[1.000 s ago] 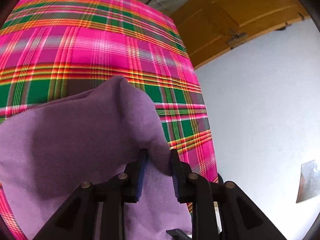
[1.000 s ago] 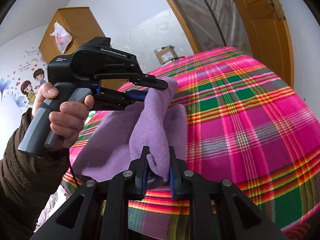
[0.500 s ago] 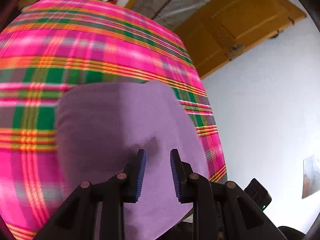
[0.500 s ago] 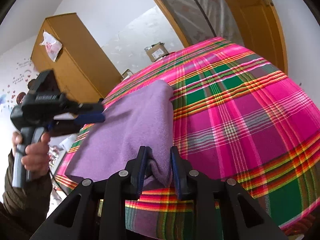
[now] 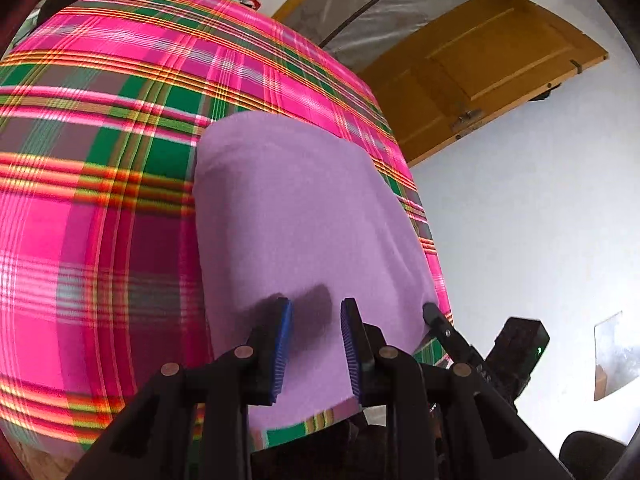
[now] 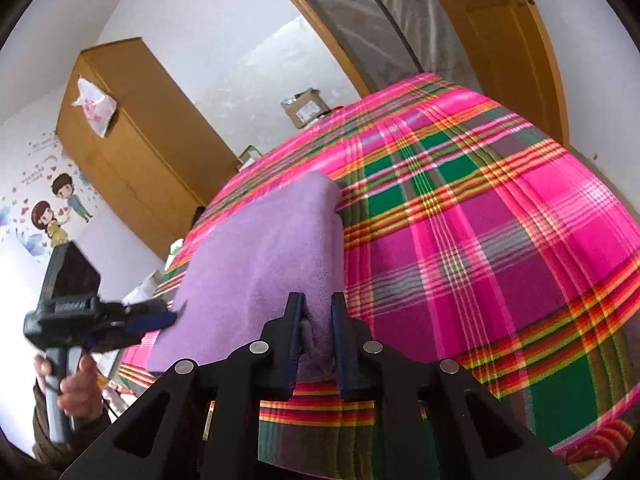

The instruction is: Fold clothes

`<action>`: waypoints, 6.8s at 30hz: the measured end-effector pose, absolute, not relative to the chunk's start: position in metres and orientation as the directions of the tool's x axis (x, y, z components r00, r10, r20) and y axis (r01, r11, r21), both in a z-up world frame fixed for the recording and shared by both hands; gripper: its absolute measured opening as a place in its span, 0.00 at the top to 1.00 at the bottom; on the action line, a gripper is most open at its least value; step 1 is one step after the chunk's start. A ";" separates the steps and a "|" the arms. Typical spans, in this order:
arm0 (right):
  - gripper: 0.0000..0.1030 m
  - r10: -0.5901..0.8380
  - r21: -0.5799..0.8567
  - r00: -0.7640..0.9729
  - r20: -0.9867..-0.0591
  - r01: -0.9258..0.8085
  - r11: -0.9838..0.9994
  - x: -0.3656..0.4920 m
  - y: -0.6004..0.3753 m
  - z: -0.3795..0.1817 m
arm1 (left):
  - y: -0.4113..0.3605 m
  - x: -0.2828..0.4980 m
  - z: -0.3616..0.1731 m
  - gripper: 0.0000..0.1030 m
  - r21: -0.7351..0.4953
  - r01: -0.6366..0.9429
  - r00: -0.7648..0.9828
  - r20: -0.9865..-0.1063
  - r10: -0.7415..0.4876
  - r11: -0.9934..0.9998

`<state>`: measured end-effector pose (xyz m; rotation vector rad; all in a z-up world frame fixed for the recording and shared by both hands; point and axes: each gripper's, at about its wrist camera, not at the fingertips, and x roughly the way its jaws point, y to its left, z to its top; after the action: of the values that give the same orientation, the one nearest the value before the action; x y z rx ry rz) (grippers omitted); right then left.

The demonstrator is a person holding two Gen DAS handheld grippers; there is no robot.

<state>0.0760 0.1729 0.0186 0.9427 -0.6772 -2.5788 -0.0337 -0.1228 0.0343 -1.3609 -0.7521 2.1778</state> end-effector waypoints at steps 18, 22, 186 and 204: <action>0.78 -0.323 0.432 -0.736 -0.594 0.047 -0.901 0.085 0.169 0.014 | -0.145 -0.003 0.001 0.75 -0.721 -0.098 -0.362 -0.616 0.700 -0.685; 0.78 -0.242 0.349 -0.777 -0.582 0.031 -0.937 0.093 0.159 0.032 | -0.146 -0.002 -0.001 0.75 -0.724 -0.110 -0.358 -0.610 0.707 -0.681; 0.64 -0.684 0.586 -0.379 -0.624 0.352 -0.730 -0.182 -0.088 -0.001 | -0.395 -0.178 0.002 0.61 -0.756 0.292 -0.556 -0.633 0.539 -0.586; 0.61 -0.488 0.270 -0.577 -0.654 0.425 -0.864 -0.105 -0.094 0.020 | -0.373 -0.126 0.009 0.57 -0.621 0.333 -0.536 -0.744 0.399 -0.710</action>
<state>-0.1053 -0.0935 0.0199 1.0327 -0.1123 -2.4061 -0.1259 -0.3730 0.0092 -1.4924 -1.1795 2.4472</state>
